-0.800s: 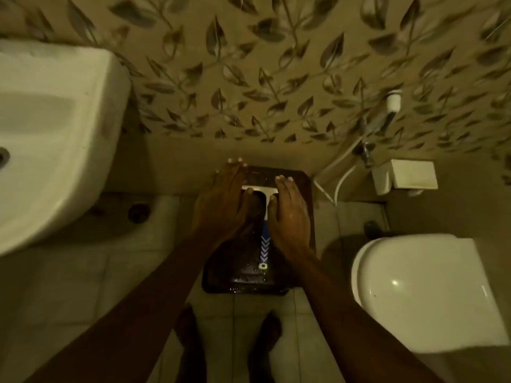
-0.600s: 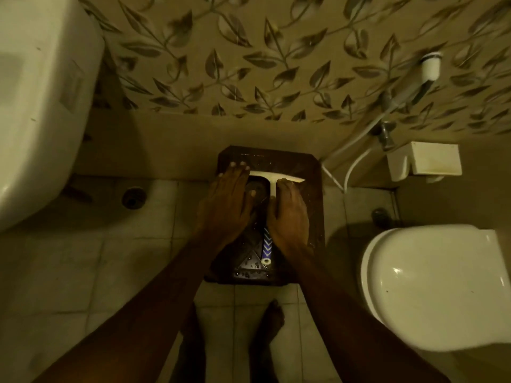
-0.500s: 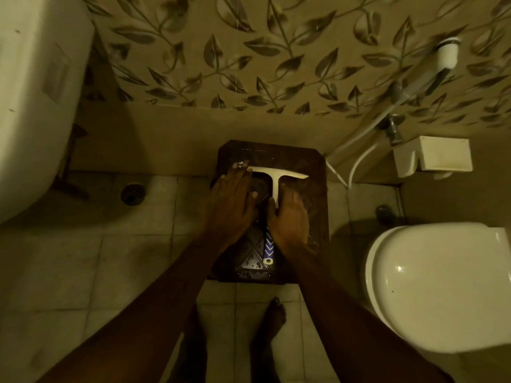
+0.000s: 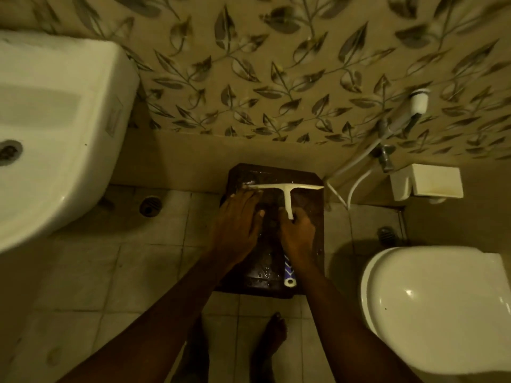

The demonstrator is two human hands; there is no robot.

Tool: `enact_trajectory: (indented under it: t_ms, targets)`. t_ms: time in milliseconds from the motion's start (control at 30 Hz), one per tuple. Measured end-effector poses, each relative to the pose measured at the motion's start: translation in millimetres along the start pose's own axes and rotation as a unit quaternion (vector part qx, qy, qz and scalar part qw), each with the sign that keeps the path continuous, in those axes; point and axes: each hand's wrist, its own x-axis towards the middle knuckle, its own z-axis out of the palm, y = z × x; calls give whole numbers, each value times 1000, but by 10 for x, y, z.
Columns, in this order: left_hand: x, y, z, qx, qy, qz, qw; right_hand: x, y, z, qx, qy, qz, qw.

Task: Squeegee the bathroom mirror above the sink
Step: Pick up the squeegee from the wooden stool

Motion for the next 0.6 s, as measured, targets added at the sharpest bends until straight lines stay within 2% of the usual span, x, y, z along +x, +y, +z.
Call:
enact_trajectory:
  t_ms: [333,600]
  targets:
    - [-476,815,-1310,36,144,-20,989,-1015,-1227,-724,81,-24,-114,990]
    - [-841,620,-2439,43,242,-27,969,-1821,-2018,-435,156,-32,-179,971]
